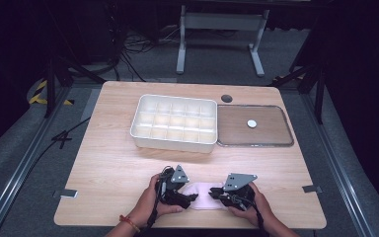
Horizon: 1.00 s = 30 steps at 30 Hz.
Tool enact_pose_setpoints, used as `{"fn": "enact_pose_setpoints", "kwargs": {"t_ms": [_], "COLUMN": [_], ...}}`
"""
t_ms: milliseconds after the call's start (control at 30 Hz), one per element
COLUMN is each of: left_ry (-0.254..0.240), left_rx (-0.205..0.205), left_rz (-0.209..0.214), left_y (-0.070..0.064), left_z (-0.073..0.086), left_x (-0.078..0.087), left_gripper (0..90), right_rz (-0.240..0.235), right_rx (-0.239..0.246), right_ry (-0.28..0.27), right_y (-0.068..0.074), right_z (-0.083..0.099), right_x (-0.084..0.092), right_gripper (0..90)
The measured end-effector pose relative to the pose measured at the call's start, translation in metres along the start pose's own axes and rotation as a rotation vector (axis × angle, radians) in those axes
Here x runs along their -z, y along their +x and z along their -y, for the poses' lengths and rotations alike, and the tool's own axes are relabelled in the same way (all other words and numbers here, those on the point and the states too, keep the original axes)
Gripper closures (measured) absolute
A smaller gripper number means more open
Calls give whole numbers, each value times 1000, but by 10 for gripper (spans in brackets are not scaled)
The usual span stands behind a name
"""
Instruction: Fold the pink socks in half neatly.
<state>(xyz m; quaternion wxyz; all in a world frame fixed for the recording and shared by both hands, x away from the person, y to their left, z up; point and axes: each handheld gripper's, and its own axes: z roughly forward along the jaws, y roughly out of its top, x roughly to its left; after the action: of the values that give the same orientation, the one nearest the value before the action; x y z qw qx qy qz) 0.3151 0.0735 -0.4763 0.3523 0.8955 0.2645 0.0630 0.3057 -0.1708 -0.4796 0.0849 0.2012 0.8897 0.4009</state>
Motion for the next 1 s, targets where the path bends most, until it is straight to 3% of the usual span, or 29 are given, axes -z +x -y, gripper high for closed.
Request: {"fn": "enact_pose_setpoints", "kwargs": {"t_ms": [67, 200, 367, 400, 467, 600, 667, 767, 833, 1000], "left_ry": [16, 34, 33, 35, 29, 23, 20, 6, -2, -65], "left_rx": [-5, -10, -1, 6, 10, 45, 51, 59, 40, 37], "left_rz": [-23, -31, -33, -28, -22, 38, 52, 53, 45, 49], "left_y": [-2, -1, 1, 3, 5, 9, 11, 9, 9, 7], "left_z": [0, -2, -2, -2, -3, -2, -2, -1, 0, -3], "left_x": [0, 2, 4, 5, 6, 7, 7, 6, 7, 12], "left_gripper": [263, 297, 466, 466, 565, 749, 788, 811, 814, 816], "right_rz": [10, 15, 20, 18, 11, 5, 1, 4, 0, 0], "right_rx": [6, 1, 10, 11, 7, 10, 10, 14, 12, 15], "right_ry": [3, 0, 4, 2, 2, 0, 4, 13, 17, 22], "right_y": [-1, -4, -4, -4, -5, -7, -7, -9, -10, -14], "right_z": [-2, -4, -5, -5, -5, -5, -6, -8, -10, -13], "right_x": [-1, -5, -5, -5, -5, -6, -6, -7, -8, -11], "right_gripper": [822, 821, 820, 820, 821, 822, 822, 822, 822, 822]}}
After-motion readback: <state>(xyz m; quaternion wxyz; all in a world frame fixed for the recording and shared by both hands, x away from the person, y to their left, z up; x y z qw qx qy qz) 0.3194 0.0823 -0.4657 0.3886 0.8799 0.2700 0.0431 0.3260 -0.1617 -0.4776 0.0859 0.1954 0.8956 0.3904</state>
